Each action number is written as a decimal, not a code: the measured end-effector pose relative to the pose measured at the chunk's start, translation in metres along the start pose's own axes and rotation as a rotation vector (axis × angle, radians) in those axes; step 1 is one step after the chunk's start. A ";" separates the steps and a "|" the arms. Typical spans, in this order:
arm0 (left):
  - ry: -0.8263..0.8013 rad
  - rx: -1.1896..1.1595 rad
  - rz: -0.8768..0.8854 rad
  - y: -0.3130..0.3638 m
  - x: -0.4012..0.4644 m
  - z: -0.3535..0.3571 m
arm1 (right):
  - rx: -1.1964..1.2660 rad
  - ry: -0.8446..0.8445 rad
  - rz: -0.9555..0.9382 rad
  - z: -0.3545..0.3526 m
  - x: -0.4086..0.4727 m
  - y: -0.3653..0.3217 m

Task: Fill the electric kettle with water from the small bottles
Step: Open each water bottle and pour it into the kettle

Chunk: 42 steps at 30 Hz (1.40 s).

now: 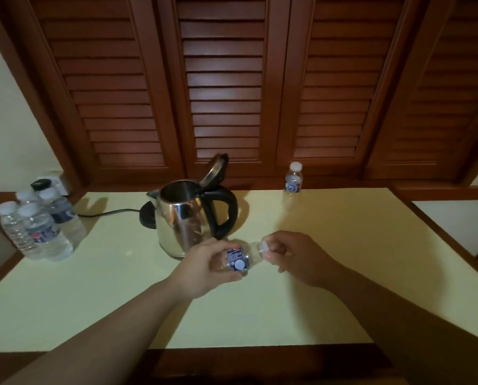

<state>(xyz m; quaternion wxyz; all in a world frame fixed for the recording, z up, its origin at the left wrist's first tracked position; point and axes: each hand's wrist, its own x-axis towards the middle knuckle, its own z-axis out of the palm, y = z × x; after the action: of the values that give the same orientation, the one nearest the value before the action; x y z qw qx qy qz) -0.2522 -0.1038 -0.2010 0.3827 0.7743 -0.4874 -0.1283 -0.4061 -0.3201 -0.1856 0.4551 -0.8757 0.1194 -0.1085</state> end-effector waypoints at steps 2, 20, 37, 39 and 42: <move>0.006 0.001 0.018 0.008 0.009 0.013 | -0.025 -0.004 -0.021 -0.015 -0.002 0.010; 0.018 0.036 0.023 0.028 0.078 0.058 | -0.171 0.048 0.041 -0.078 0.010 0.043; 0.342 -0.350 -0.348 0.024 0.188 0.077 | -0.672 0.137 0.297 -0.082 0.028 0.133; 0.324 -0.334 -0.335 0.025 0.201 0.076 | -0.675 0.156 0.286 -0.081 0.030 0.137; 0.305 -0.299 -0.356 0.026 0.216 0.074 | -0.685 0.187 0.268 -0.079 0.031 0.140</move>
<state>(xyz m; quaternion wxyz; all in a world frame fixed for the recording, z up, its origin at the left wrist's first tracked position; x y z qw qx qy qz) -0.2054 -0.3290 -0.1946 0.5330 0.7931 -0.2562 -0.1457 -0.4155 -0.4682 -0.2537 0.1332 -0.9401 0.3032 -0.0812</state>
